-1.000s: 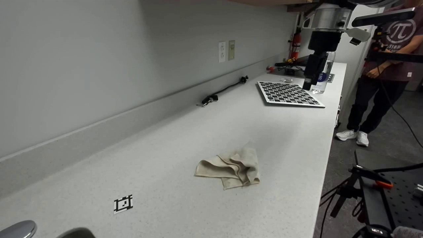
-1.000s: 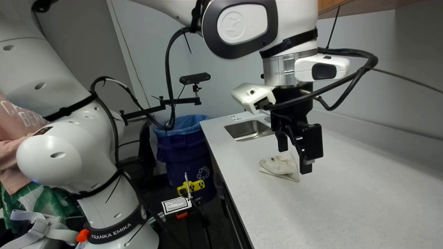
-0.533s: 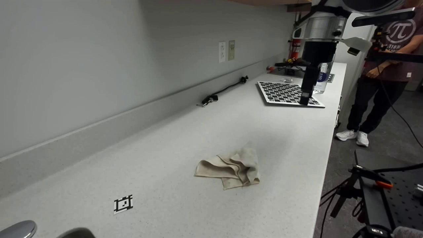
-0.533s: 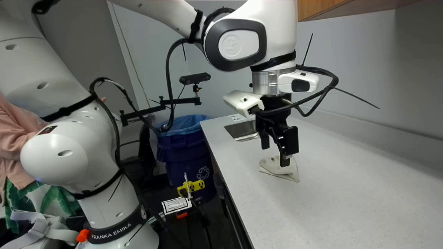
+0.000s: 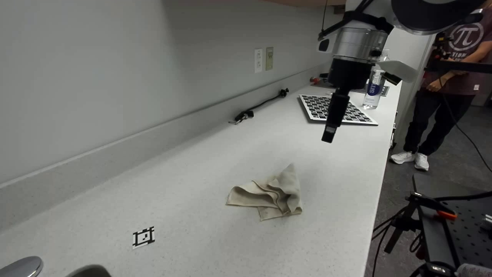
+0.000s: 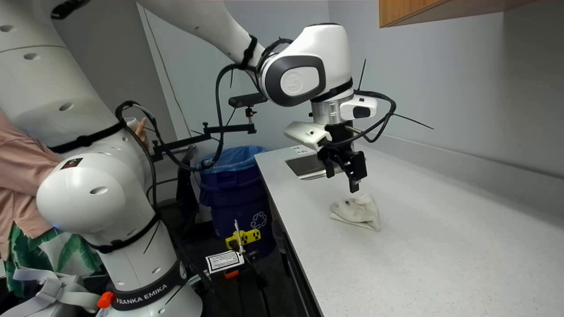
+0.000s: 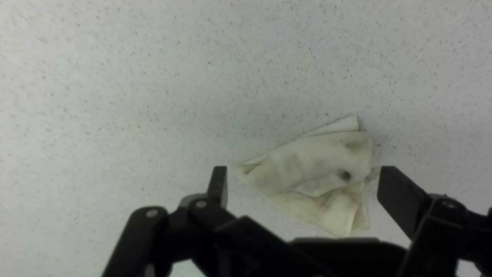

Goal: Use the towel to wipe the countertop

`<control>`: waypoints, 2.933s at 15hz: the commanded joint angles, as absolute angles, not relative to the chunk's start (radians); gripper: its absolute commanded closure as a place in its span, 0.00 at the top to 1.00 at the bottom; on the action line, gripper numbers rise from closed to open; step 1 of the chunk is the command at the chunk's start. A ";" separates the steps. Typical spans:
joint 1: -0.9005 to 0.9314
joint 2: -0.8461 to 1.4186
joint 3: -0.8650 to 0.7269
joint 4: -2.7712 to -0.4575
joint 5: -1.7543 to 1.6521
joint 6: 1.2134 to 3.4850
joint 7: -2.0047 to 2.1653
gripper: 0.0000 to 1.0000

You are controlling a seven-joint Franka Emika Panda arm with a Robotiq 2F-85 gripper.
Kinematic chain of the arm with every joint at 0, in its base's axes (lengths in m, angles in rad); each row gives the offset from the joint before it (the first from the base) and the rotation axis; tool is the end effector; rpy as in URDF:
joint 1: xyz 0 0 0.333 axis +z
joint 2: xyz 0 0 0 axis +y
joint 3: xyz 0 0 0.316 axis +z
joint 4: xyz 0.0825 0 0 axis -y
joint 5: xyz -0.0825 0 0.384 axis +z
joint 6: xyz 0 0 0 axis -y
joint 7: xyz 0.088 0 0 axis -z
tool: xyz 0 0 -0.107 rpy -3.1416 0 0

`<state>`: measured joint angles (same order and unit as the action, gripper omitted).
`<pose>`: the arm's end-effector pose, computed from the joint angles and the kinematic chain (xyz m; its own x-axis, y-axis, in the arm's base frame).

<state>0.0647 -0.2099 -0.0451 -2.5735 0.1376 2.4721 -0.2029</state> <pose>0.4421 0.0086 0.3467 0.9861 0.1134 0.1210 0.1239 -0.9888 -0.0829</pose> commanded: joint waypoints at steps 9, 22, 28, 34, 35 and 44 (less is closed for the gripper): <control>0.091 -0.176 -0.011 -2.571 0.165 2.529 -0.215 1.00; 0.145 0.084 0.094 -2.503 0.344 2.796 -0.319 0.99; 0.083 0.227 0.142 -2.432 0.268 2.913 -0.352 0.48; -0.043 0.289 0.238 -2.410 0.330 2.915 -0.392 0.02; -0.077 0.294 0.273 -2.406 0.368 2.905 -0.407 0.00; -0.224 0.305 0.321 -2.451 0.468 2.944 -0.424 0.01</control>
<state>-0.1782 0.2885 0.3157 -2.4304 0.4309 2.9041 -0.3854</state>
